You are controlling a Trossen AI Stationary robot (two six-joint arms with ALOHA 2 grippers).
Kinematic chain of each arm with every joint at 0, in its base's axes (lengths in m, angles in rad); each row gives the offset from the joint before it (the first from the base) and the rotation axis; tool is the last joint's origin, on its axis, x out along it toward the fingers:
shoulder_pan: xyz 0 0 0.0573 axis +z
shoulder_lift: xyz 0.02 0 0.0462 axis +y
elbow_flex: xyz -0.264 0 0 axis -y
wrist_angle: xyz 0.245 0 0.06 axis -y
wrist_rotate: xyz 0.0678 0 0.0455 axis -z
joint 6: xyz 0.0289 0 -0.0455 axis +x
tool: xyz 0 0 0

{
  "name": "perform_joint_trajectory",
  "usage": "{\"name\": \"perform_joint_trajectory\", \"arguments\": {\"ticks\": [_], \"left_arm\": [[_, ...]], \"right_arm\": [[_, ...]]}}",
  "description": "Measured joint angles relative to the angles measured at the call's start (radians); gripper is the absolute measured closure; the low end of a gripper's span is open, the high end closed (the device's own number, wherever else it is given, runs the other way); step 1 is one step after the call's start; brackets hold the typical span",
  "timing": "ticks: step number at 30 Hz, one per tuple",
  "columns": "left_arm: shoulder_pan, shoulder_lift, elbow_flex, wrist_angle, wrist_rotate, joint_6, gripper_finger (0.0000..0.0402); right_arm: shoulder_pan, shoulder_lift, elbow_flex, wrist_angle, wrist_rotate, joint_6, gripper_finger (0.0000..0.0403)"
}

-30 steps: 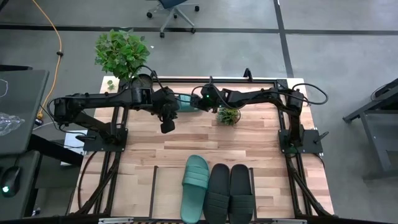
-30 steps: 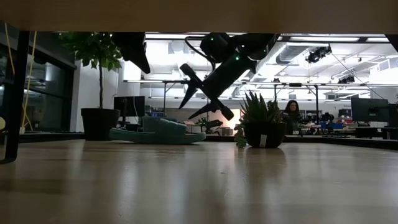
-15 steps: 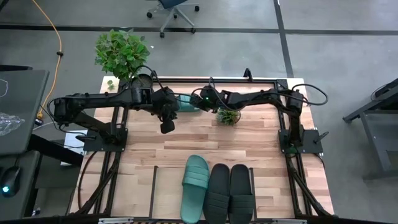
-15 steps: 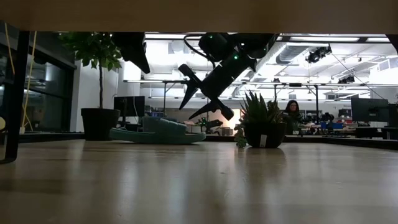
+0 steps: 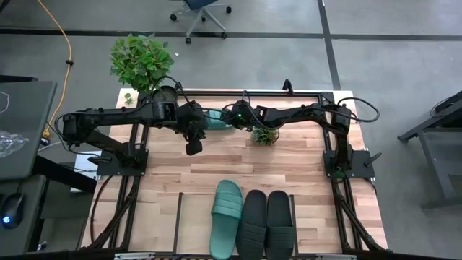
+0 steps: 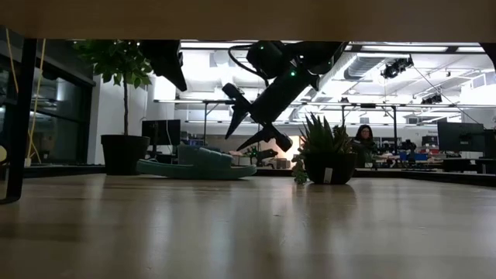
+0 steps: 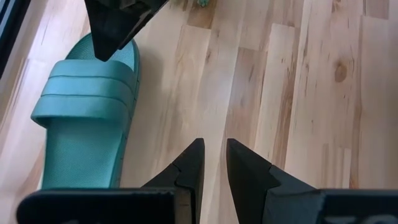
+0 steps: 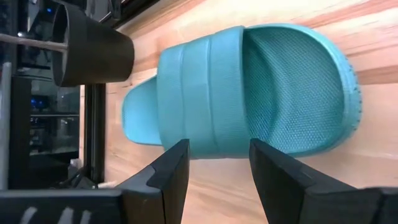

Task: Pick and place slides into the shelf
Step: Put the blue slide on the shelf

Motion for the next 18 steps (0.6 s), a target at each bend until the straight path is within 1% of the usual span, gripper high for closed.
{"name": "perform_joint_trajectory", "arguments": {"ticks": [3, 8, 13, 18], "left_arm": [[0.000, 0.000, 0.000, 0.000, 0.000, 0.001, 0.0344], [0.000, 0.000, 0.000, 0.000, 0.000, 0.003, 0.0344], [0.000, 0.000, 0.000, -0.004, 0.000, 0.003, 0.0344], [-0.001, 0.000, 0.000, -0.008, 0.003, 0.004, 0.0344]], "right_arm": [[0.007, 0.010, 0.000, 0.006, 0.012, 0.004, 0.0245], [0.023, 0.046, 0.000, 0.031, 0.017, 0.061, 0.0245], [0.023, 0.051, 0.000, 0.084, 0.055, 0.024, 0.0245], [0.021, 0.052, 0.000, 0.054, 0.057, 0.031, 0.0245]]}}
